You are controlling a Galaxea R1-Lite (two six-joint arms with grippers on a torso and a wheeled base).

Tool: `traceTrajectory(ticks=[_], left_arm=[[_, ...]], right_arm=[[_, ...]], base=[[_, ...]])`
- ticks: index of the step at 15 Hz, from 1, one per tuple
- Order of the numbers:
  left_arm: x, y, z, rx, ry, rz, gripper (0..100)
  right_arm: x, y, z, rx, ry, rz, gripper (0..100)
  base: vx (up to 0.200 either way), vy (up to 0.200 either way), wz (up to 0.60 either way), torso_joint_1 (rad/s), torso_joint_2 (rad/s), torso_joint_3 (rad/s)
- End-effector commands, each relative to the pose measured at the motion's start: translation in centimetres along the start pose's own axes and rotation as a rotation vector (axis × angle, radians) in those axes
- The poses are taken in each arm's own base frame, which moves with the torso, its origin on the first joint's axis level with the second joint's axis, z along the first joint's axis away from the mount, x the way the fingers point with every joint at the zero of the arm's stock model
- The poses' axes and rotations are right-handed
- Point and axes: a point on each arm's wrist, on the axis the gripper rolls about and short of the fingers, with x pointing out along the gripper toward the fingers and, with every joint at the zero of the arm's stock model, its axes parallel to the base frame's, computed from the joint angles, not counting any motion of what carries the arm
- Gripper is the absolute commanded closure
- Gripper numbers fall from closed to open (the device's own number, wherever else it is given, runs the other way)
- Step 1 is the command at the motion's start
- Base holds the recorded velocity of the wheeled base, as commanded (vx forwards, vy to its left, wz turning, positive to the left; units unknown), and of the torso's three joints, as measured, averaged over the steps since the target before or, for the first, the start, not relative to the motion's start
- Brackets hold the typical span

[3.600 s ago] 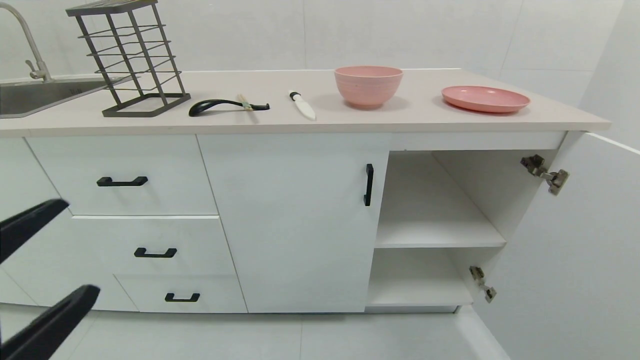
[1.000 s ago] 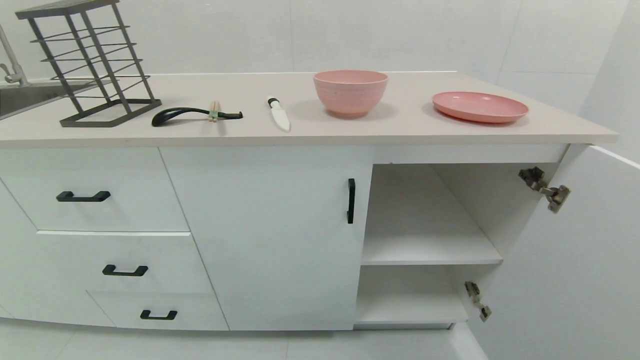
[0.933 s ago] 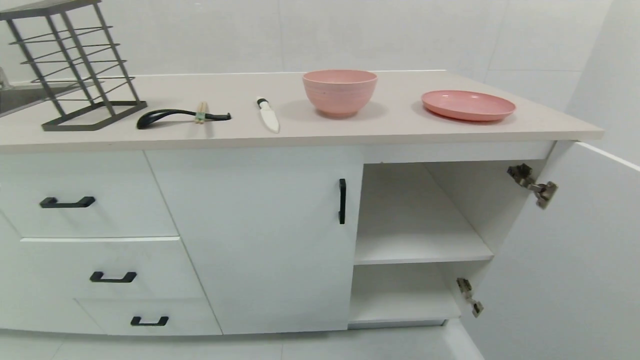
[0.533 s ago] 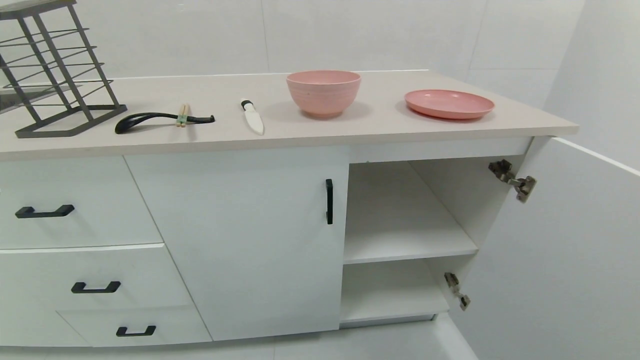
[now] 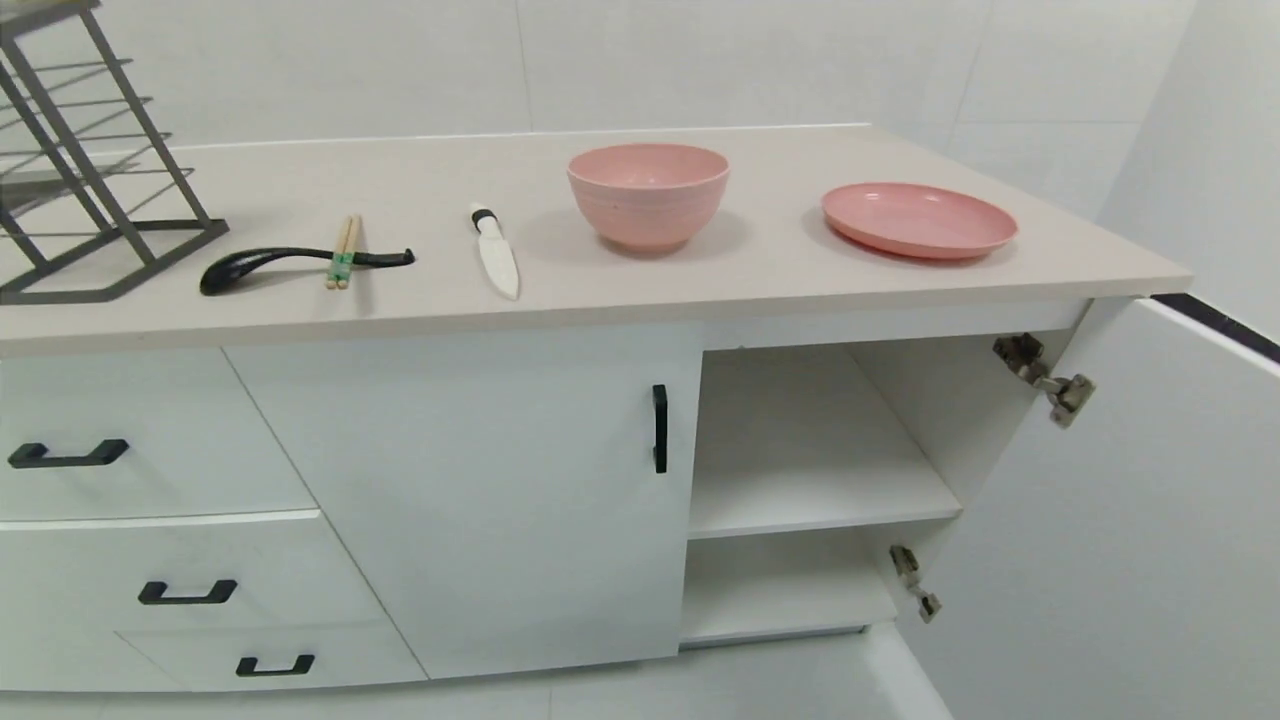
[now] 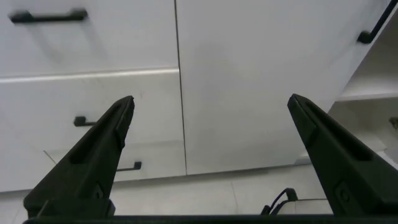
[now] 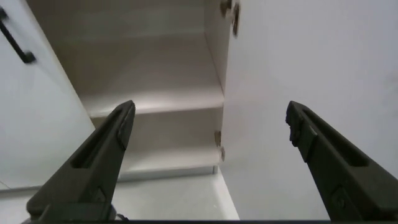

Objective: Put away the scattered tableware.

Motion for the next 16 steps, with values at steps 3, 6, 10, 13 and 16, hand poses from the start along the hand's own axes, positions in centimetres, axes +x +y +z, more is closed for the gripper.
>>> traceTrajectory(ticks=[3, 6, 10, 13, 16], left_arm=[[0.01, 0.00, 0.02, 0.000, 0.001, 0.000, 0], [0.01, 0.00, 0.02, 0.002, 0.001, 0.000, 0], [0.01, 0.00, 0.02, 0.002, 0.001, 0.000, 0], [0.01, 0.00, 0.02, 0.000, 0.001, 0.000, 0], [0.01, 0.00, 0.00, 0.000, 0.002, 0.000, 0]], right_arm=[[-0.01, 0.00, 0.01, 0.000, -0.001, 0.001, 0], [-0.01, 0.00, 0.01, 0.000, -0.001, 0.001, 0], [-0.01, 0.00, 0.01, 0.000, -0.001, 0.001, 0], [-0.01, 0.00, 0.01, 0.000, -0.001, 0.001, 0], [-0.01, 0.00, 0.01, 0.000, -0.001, 0.001, 0]], base=[[0.000, 0.000, 0.00, 0.186, -0.65, -0.193], [0.000, 0.000, 0.00, 0.238, -0.50, -0.220], [0.000, 0.000, 0.00, 0.151, -0.49, -0.226], [0.000, 0.000, 0.00, 0.380, -0.48, -0.233], [0.000, 0.000, 0.00, 0.289, -0.51, -0.248]])
